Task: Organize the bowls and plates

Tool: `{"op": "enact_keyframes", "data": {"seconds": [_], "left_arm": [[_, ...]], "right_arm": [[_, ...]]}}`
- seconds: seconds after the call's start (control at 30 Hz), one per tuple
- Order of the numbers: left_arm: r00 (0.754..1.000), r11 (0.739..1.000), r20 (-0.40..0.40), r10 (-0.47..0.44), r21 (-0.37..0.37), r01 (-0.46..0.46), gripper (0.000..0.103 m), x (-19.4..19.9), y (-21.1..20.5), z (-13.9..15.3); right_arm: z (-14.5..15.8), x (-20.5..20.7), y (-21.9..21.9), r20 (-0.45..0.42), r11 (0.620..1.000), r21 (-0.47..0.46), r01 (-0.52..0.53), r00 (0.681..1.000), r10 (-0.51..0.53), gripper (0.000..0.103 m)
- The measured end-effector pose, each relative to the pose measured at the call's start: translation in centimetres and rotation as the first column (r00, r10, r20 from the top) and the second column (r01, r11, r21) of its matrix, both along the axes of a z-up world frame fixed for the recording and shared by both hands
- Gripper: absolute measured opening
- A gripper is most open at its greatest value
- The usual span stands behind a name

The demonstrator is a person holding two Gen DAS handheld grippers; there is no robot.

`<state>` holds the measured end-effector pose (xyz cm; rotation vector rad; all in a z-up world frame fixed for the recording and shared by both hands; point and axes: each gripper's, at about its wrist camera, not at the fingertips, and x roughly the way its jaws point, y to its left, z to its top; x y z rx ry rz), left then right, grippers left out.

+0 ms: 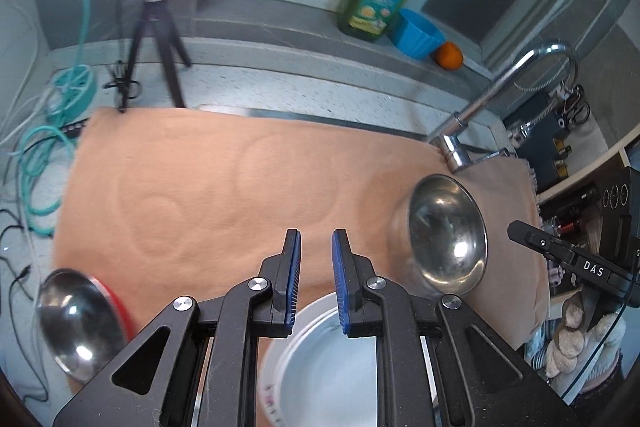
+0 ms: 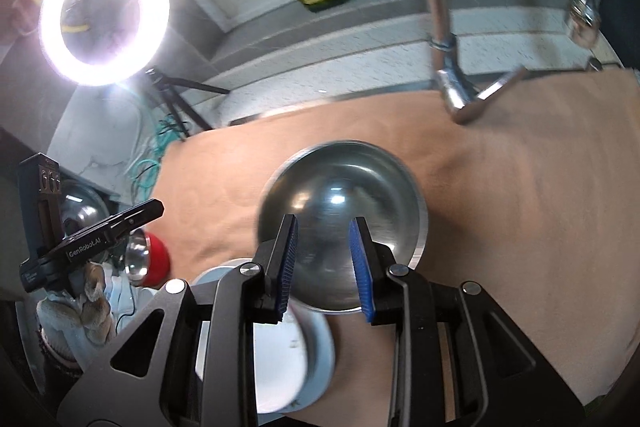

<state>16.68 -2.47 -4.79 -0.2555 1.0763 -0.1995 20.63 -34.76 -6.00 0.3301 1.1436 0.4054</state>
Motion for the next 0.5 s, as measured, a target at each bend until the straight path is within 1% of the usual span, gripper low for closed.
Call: {"op": "enact_keyframes", "data": {"seconds": [0.13,0.23,0.3,0.43,0.5], "left_arm": [[0.998,0.998,0.018,0.063,-0.003,-0.063,0.015,-1.7,3.6,0.5],[0.991,0.992,0.029,0.127,0.005,-0.127,0.015,-3.1,6.7,0.7],[0.983,0.983,0.026,0.182,0.001,-0.182,0.015,-4.1,9.1,0.4],[0.963,0.963,0.008,0.269,0.009,-0.269,0.015,-5.7,12.7,-0.4],[0.953,0.953,-0.004,0.303,0.018,-0.303,0.015,-6.5,14.1,-0.8]], "right_arm": [[1.2,-0.5,2.8,0.016,0.998,0.029,-0.056,0.998,0.055,0.027],[1.8,-0.8,5.0,0.022,0.994,0.047,-0.096,0.995,0.095,0.028],[2.1,-1.0,7.0,0.023,0.989,0.062,-0.133,0.991,0.132,0.028],[2.1,-1.4,11.1,0.021,0.975,0.074,-0.21,0.978,0.209,0.037],[2.0,-1.6,13.0,0.017,0.967,0.078,-0.243,0.97,0.242,0.037]]}}
